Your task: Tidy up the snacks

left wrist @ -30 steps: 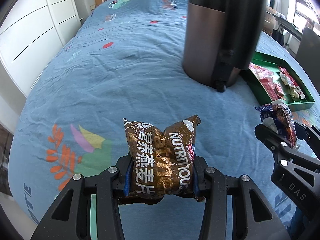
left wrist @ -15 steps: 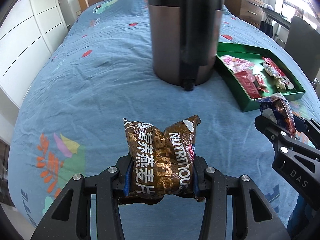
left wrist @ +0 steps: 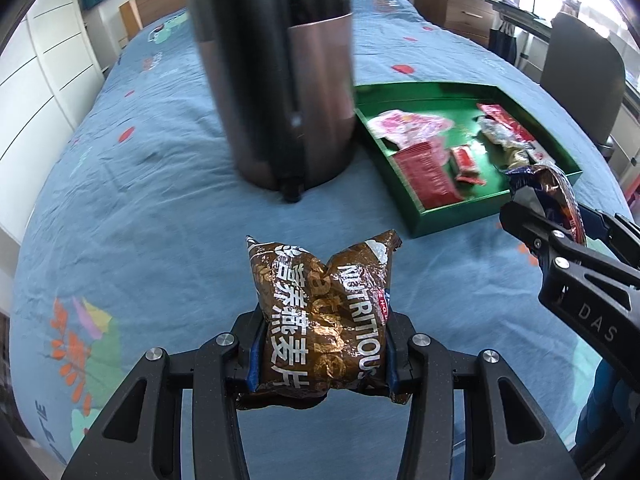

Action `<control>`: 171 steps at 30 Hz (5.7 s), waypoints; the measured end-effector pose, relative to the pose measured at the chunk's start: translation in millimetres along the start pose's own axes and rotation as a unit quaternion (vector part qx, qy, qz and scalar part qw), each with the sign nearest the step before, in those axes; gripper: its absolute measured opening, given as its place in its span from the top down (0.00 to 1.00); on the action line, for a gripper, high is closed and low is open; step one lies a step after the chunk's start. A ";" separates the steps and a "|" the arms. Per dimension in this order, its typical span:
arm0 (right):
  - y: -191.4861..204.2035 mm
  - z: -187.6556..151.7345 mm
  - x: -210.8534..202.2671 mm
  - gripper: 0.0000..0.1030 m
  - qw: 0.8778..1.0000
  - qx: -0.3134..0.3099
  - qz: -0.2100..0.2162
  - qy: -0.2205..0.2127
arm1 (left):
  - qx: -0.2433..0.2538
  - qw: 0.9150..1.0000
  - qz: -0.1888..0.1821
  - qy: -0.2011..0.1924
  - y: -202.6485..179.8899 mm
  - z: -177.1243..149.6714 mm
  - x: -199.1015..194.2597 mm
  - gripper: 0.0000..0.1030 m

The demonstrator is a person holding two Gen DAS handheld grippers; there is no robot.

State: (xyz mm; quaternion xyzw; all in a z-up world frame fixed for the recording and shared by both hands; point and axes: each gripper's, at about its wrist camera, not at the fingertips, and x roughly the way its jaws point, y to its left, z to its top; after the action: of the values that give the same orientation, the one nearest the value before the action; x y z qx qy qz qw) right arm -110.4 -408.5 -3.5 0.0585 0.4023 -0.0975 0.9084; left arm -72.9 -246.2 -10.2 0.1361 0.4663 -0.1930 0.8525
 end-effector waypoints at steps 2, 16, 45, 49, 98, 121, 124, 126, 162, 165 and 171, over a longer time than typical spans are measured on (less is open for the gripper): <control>-10.1 4.4 -0.6 0.00 1.000 0.002 -0.007 -0.005 | 0.003 1.000 -0.005 -0.003 -9.1 6.0 1.0 0.62; -74.2 46.2 29.7 0.00 0.999 0.008 -0.045 -0.018 | 0.020 0.999 -0.042 -0.028 -67.0 76.1 29.2 0.62; -147.6 101.2 142.7 0.00 0.998 0.024 -0.057 0.009 | 0.019 0.999 -0.015 -0.023 -109.9 169.3 143.2 0.58; -146.9 99.1 143.0 0.00 0.998 0.027 -0.057 0.014 | 0.019 1.000 -0.017 -0.017 -110.3 168.4 143.2 0.53; -28.4 33.1 5.0 0.00 0.999 -0.016 -0.041 -0.009 | -0.036 0.995 0.012 -0.087 -9.9 38.4 2.9 0.37; 23.9 7.1 -45.1 0.00 0.999 -0.014 -0.032 -0.041 | -0.087 0.992 0.009 -0.093 46.7 -1.0 -44.7 0.36; 29.0 5.6 -52.0 0.00 0.998 -0.018 -0.028 -0.048 | -0.082 0.991 0.014 -0.102 45.4 -3.0 -52.7 0.36; 30.1 4.7 -55.1 0.00 0.998 -0.019 -0.029 -0.050 | -0.080 0.991 0.017 -0.108 44.0 -4.6 -57.8 0.30; 17.5 12.8 -74.4 0.00 0.996 -0.016 -0.041 -0.075 | -0.065 0.989 0.024 -0.129 30.8 0.1 -70.9 0.26; 14.6 12.2 -73.5 0.00 0.996 -0.015 -0.042 -0.074 | -0.063 0.990 0.025 -0.127 29.8 0.3 -69.0 0.26; 8.9 11.8 -71.2 0.00 0.996 -0.014 -0.045 -0.072 | -0.063 0.990 0.024 -0.126 28.7 1.7 -66.6 0.25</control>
State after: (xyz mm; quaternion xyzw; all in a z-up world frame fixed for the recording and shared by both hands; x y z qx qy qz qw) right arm -146.6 -392.8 57.5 0.0203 0.3398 -0.1368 0.9303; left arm -91.2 -208.0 48.6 0.0680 0.3629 -0.1585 0.9157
